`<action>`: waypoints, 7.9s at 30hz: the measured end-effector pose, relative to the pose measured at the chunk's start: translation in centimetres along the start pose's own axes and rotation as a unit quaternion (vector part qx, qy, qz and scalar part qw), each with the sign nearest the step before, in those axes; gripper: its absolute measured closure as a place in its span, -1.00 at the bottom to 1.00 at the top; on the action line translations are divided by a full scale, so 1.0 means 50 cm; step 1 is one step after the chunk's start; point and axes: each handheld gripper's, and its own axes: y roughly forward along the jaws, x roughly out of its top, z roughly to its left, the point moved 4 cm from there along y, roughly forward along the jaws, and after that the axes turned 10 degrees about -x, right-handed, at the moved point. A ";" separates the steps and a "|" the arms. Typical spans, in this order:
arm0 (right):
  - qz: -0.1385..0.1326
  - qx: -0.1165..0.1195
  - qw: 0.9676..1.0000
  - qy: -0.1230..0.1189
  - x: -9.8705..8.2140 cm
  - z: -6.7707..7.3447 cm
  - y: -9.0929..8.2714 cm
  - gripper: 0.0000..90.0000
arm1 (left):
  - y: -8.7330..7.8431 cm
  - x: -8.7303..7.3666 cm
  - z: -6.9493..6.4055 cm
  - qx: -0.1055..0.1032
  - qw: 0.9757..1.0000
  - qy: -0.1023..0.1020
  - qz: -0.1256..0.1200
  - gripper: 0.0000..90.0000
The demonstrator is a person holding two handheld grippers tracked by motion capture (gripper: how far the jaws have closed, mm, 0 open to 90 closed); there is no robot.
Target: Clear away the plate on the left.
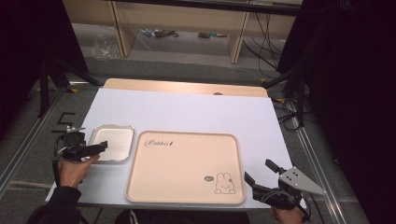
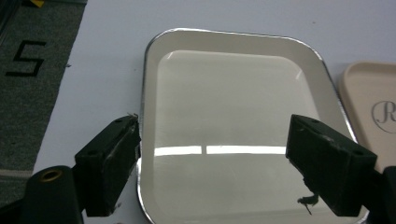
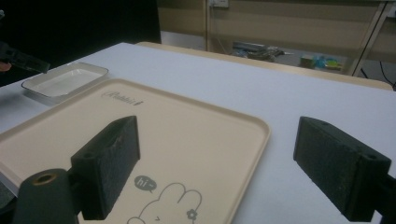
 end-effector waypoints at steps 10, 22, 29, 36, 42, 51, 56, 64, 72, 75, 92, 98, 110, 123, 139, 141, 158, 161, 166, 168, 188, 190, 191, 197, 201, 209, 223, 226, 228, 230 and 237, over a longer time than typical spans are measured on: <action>-0.011 0.003 1.000 0.008 0.000 0.002 0.003 -0.66 | 0.012 0.010 0.053 -0.008 0.998 -0.061 0.000 -0.18; -0.012 0.003 1.000 0.007 0.000 0.002 0.002 -0.66 | 0.027 0.007 0.079 0.004 0.998 -0.053 0.016 0.22; -0.010 0.004 1.000 0.006 0.000 0.002 0.002 -0.66 | 0.037 0.004 0.081 -0.009 0.998 -0.054 0.029 0.48; -0.010 0.002 1.000 0.005 0.000 0.001 0.002 -0.66 | 0.041 0.002 0.085 -0.013 0.998 -0.058 0.037 0.75; -0.009 0.003 1.000 0.005 0.000 0.001 0.002 -0.66 | 0.041 0.002 0.093 -0.024 0.996 -0.079 0.033 0.84; -0.007 -0.003 1.000 -0.001 0.001 -0.001 0.000 -0.66 | 0.035 0.008 0.084 -0.040 0.997 -0.064 0.013 0.95; -0.002 -0.003 1.000 -0.005 0.000 -0.002 -0.002 -0.66 | 0.031 0.014 0.074 -0.043 0.997 -0.068 -0.008 0.96; -0.011 0.000 1.000 0.004 0.001 0.000 0.002 -0.66 | 0.024 0.023 0.069 -0.052 0.996 -0.071 -0.023 0.96; -0.011 0.000 1.000 0.004 0.001 0.000 0.001 -0.66 | 0.011 0.035 0.058 -0.074 0.993 -0.082 -0.046 0.96; -0.009 0.001 1.000 0.004 0.001 0.000 0.000 -0.66 | 0.009 0.040 0.048 -0.073 0.993 -0.081 -0.050 0.96; -0.004 -0.004 1.000 -0.003 0.001 -0.003 -0.002 -0.66 | 0.001 0.051 -0.028 -0.130 0.989 -0.055 -0.051 0.96; -0.005 -0.004 1.000 -0.004 0.001 -0.003 -0.002 -0.66 | 0.002 0.049 -0.064 -0.150 0.987 -0.044 -0.047 0.96; -0.006 -0.004 1.000 -0.003 0.001 -0.003 -0.002 -0.66 | 0.019 0.038 -0.138 -0.181 0.983 -0.012 -0.024 0.96; -0.006 -0.005 1.000 -0.004 0.001 -0.003 -0.002 -0.66 | 0.041 0.008 -0.219 -0.211 0.977 0.029 0.015 0.96; -0.003 -0.001 1.000 0.001 0.001 -0.002 -0.002 -0.66 | 0.075 -0.040 -0.301 -0.234 0.967 0.077 0.072 0.96; -0.011 0.000 1.000 0.003 0.001 -0.001 0.001 -0.66 | 0.079 -0.044 -0.306 -0.234 0.967 0.074 0.073 0.96; -0.011 0.000 1.000 0.002 0.001 -0.001 0.001 -0.66 | 0.102 -0.081 -0.351 -0.243 0.959 0.095 0.108 0.96; -0.007 -0.005 1.000 -0.006 0.001 -0.004 -0.002 -0.66 | 0.104 -0.085 -0.354 -0.248 0.958 0.093 0.106 0.94; -0.006 -0.004 1.000 -0.006 0.001 -0.004 -0.002 -0.66 | 0.108 -0.094 -0.359 -0.261 0.953 0.110 0.111 0.81; -0.006 -0.004 1.000 -0.006 0.001 -0.004 -0.002 -0.66 | 0.108 -0.098 -0.359 -0.258 0.951 0.128 0.114 0.78; -0.006 -0.003 1.000 -0.005 0.001 -0.004 -0.003 -0.66 | 0.067 -0.153 -0.388 -0.261 0.946 0.119 0.150 0.76; -0.007 -0.004 1.000 -0.006 0.001 -0.004 -0.003 -0.66 | 0.062 -0.156 -0.389 -0.259 0.946 0.117 0.153 0.74; -0.007 -0.004 1.000 -0.006 0.001 -0.005 -0.003 -0.66 | 0.059 -0.160 -0.389 -0.260 0.947 0.116 0.151 0.73; -0.006 -0.005 1.000 -0.003 0.002 -0.005 -0.003 -0.66 | 0.045 -0.177 -0.396 -0.262 0.947 0.106 0.149 0.68; -0.001 -0.004 1.000 -0.007 0.001 -0.005 -0.003 -0.66 | 0.036 -0.181 -0.397 -0.261 0.946 0.112 0.156 0.65; 0.000 -0.001 1.000 -0.002 0.001 -0.004 -0.002 -0.66 | 0.028 -0.181 -0.394 -0.271 0.943 0.117 0.156 0.56; 0.005 0.002 1.000 0.007 0.000 0.000 -0.002 -0.66 | 0.012 -0.155 -0.377 -0.252 0.953 0.117 0.117 -0.01; 0.004 0.004 1.000 0.008 0.000 0.000 -0.002 -0.66 | 0.010 -0.151 -0.376 -0.254 0.954 0.117 0.112 -0.08; 0.005 0.003 1.000 0.007 0.000 -0.001 -0.003 -0.66 | 0.010 -0.148 -0.373 -0.248 0.954 0.124 0.113 -0.17; 0.006 0.001 1.000 0.006 0.000 -0.001 -0.003 -0.66 | 0.010 -0.144 -0.372 -0.244 0.957 0.118 0.106 -0.27; -0.001 -0.001 1.000 -0.005 0.001 -0.004 -0.003 -0.66 | -0.001 -0.125 -0.361 -0.248 0.958 0.116 0.084 -0.50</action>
